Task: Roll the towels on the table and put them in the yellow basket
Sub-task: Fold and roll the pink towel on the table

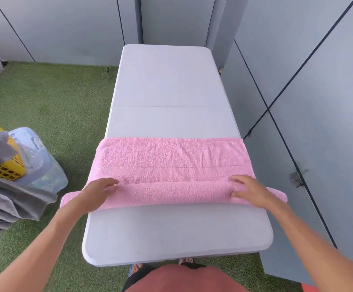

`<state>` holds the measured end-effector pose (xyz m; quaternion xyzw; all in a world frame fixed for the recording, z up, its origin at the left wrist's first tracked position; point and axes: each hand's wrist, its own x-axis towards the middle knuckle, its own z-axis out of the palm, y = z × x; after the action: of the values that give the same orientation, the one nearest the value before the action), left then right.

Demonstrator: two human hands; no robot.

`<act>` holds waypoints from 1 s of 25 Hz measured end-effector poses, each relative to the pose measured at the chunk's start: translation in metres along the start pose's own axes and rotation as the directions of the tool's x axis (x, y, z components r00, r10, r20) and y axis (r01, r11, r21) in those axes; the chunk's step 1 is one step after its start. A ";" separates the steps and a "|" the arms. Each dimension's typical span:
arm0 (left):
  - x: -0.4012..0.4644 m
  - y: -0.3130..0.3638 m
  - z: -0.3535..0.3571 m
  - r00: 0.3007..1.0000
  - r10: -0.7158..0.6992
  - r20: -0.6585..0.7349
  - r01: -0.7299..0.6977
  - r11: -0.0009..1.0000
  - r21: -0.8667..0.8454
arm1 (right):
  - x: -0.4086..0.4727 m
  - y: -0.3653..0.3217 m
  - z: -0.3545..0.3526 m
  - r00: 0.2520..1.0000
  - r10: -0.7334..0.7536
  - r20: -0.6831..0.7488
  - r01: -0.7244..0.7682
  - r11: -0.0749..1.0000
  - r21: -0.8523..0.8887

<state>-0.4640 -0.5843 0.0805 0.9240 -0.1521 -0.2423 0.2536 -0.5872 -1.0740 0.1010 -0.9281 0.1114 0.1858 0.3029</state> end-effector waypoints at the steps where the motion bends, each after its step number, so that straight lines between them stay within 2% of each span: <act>1: -0.001 -0.003 0.002 0.987 0.057 -0.152 -0.051 0.998 0.048 | -0.002 -0.003 0.004 0.987 -0.045 -0.155 0.037 0.998 -0.056; 2: -0.006 -0.007 0.010 0.960 0.125 -0.250 -0.092 0.986 0.140 | -0.006 -0.003 0.012 0.956 -0.127 -0.263 0.080 0.980 -0.180; 3: -0.013 -0.011 0.022 0.935 0.195 -0.295 -0.130 0.965 0.226 | -0.012 -0.002 0.022 0.929 -0.215 -0.301 0.115 0.942 -0.317; 4: -0.023 -0.013 0.037 0.928 0.230 -0.293 -0.142 0.946 0.292 | -0.019 0.000 0.033 0.918 -0.272 -0.288 0.133 0.896 -0.425; 6: -0.033 -0.009 0.056 0.947 0.210 -0.245 -0.115 0.929 0.351 | -0.023 0.003 0.048 0.931 -0.261 -0.253 0.098 0.851 -0.516; 9: -0.014 -0.002 0.048 0.953 0.185 -0.241 -0.093 0.933 0.348 | -0.005 -0.004 0.043 0.944 -0.196 -0.267 0.034 0.859 -0.511; 12: -0.004 0.002 0.035 0.964 0.139 -0.227 -0.064 0.949 0.309 | 0.003 -0.012 0.031 0.968 -0.147 -0.202 0.031 0.873 -0.487; 14: -0.011 0.001 0.029 0.985 0.112 -0.133 -0.071 0.957 0.282 | -0.004 -0.002 0.026 0.987 -0.133 -0.092 0.074 0.876 -0.476; 17: -0.017 -0.008 0.016 0.997 0.067 0.049 -0.074 0.985 0.156 | -0.012 0.006 0.013 0.992 -0.004 0.125 0.030 0.978 -0.207; 18: -0.018 -0.008 0.012 0.996 0.089 0.016 -0.090 0.989 0.119 | -0.011 0.006 0.011 0.995 -0.010 0.103 0.022 0.993 -0.119; 19: -0.019 -0.009 0.011 0.988 0.129 -0.086 -0.119 0.987 0.109 | -0.010 0.005 0.011 0.999 -0.032 0.008 0.033 0.997 -0.074; 21: -0.024 -0.006 0.017 0.938 0.227 -0.262 -0.179 0.964 0.195 | -0.012 0.005 0.020 0.967 -0.132 -0.219 0.096 0.981 -0.166; 23: -0.030 -0.004 0.030 0.913 0.314 -0.260 -0.228 0.922 0.313 | -0.021 0.001 0.033 0.956 -0.176 -0.234 0.092 0.940 -0.328; 25: -0.025 -0.004 0.038 0.937 0.290 -0.197 -0.209 0.913 0.350 | -0.021 0.000 0.045 0.972 -0.139 -0.191 0.040 0.893 -0.448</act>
<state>-0.5045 -0.5858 0.0590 0.9485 -0.2748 -0.0636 0.1443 -0.6189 -1.0453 0.0760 -0.9913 0.0559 0.0890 0.0793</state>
